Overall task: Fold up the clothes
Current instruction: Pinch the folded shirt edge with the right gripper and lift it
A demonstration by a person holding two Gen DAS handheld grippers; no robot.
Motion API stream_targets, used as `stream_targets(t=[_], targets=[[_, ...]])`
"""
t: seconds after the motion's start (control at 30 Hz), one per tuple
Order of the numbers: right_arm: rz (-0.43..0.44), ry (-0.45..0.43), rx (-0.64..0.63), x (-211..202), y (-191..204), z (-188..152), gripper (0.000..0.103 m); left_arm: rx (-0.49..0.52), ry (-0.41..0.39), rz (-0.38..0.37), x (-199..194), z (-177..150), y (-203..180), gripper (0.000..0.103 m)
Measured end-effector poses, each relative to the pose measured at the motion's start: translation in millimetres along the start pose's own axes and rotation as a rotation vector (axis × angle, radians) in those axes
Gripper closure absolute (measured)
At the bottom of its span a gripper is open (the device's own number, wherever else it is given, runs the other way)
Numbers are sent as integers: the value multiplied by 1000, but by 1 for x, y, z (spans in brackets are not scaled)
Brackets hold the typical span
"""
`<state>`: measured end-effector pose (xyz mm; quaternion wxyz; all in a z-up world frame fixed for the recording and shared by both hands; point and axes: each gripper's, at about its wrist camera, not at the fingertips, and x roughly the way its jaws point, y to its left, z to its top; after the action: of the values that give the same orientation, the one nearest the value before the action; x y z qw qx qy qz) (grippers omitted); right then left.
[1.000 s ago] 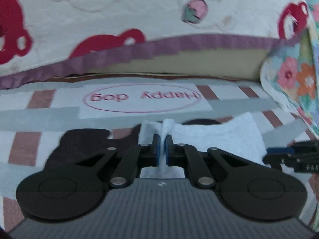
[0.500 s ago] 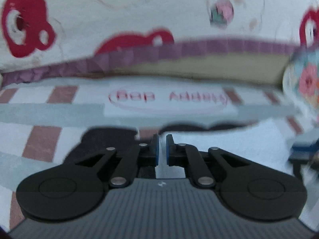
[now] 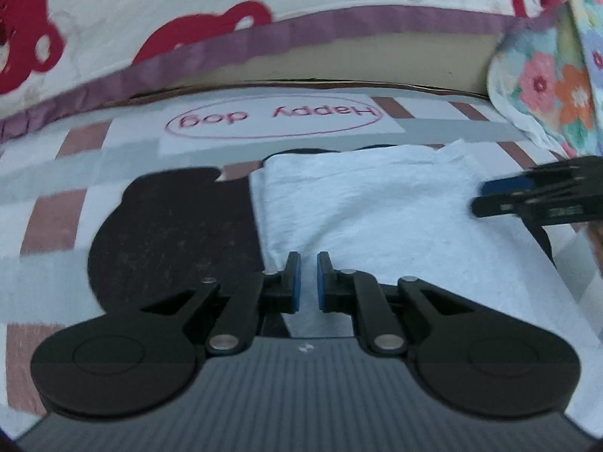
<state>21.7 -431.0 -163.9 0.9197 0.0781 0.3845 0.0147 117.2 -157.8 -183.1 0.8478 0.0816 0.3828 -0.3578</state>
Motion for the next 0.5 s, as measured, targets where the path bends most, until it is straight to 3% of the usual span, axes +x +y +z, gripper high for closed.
stream_targets(t=[0.07,0.27,0.33,0.4,0.5], targets=[[71,-23,-39,-22,18,2,50,17,-2,3,0,0,-1,94],[58,122,-206,-10,64,-25,48,17,-29,-6,1,-6,-3,94],[27,116,-183,-12,66,-32,48,31,-36,-20,-1,-8,-3,95],[13,170,-62,-25,65,-26,48,88,-49,-5,-12,-8,-10,94],[42,132,115,-62,51,-32,48,193,-101,8,-38,-10,-27,84]])
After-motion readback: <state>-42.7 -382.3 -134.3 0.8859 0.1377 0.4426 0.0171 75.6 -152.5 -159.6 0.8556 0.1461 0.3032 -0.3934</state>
